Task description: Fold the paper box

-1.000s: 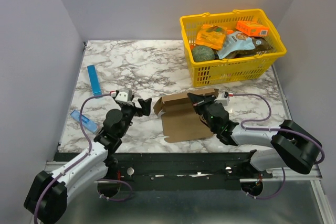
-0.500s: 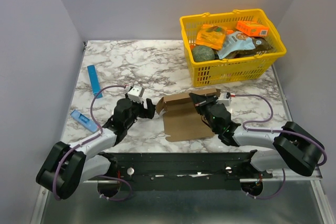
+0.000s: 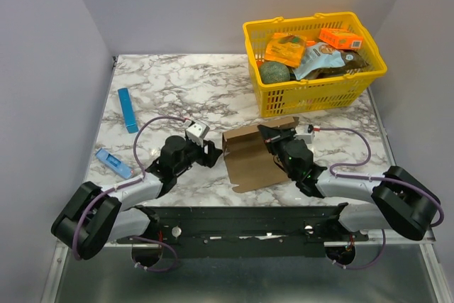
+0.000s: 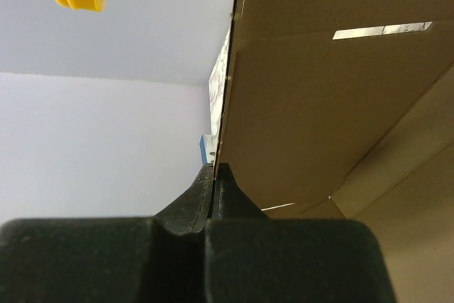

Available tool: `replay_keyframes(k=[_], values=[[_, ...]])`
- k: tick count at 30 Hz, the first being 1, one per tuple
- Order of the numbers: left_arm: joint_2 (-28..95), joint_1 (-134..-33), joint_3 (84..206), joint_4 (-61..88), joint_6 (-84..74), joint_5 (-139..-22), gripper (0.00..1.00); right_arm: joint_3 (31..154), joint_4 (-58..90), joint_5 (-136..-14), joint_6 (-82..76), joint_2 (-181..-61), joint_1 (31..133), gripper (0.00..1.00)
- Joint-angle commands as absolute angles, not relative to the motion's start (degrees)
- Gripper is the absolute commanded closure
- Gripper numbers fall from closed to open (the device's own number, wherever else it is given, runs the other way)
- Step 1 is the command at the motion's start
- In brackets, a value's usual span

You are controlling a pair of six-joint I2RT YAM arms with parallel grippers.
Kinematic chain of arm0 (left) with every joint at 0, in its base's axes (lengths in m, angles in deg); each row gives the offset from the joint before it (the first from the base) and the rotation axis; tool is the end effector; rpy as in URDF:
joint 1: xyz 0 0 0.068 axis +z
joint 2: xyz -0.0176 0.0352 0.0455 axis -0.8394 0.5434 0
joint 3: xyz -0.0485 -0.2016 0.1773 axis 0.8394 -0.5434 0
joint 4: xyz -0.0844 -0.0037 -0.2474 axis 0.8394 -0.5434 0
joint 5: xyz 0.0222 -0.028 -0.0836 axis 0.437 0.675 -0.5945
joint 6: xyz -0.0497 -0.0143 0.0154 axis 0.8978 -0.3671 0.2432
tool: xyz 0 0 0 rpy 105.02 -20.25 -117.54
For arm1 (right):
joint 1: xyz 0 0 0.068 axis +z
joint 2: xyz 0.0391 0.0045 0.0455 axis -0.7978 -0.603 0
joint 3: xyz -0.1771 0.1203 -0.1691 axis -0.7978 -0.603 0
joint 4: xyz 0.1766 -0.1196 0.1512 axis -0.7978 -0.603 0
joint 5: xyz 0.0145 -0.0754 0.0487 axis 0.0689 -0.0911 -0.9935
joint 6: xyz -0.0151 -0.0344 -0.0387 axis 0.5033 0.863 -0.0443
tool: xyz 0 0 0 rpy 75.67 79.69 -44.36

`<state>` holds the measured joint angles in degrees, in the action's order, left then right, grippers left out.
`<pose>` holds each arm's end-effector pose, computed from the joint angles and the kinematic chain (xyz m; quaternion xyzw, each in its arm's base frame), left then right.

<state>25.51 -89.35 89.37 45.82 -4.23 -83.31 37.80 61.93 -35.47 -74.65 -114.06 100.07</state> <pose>0.1864 -0.1256 0.1733 0.1919 0.7779 -0.2973 0.5193 0.1812 0.1679 0.1932 0.3694 0.6489 0.4691 0.4717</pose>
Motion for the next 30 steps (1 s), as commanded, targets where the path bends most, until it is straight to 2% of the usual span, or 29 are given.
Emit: replay_keyframes(k=[1,9,16,23,30], values=[[25.3,-91.4,90.3,46.9,-6.6,-83.2,0.25,38.2,59.0,-33.7,-74.2,-113.7,100.1,0.99],[25.8,-92.3,91.0,48.5,-7.3,-83.8,0.22,38.5,58.5,-33.8,-74.2,-113.8,100.0,0.99],[27.2,-92.3,93.9,51.3,-5.5,-85.0,0.26,39.2,56.2,-33.1,-74.6,-113.9,100.0,0.99],[29.2,-92.3,95.6,52.4,-4.9,-86.1,0.35,39.6,53.9,-32.4,-74.7,-113.2,100.1,0.99],[29.7,-92.3,95.8,53.7,-2.9,-87.2,0.37,40.1,52.6,-32.0,-74.7,-113.0,100.0,0.99]])
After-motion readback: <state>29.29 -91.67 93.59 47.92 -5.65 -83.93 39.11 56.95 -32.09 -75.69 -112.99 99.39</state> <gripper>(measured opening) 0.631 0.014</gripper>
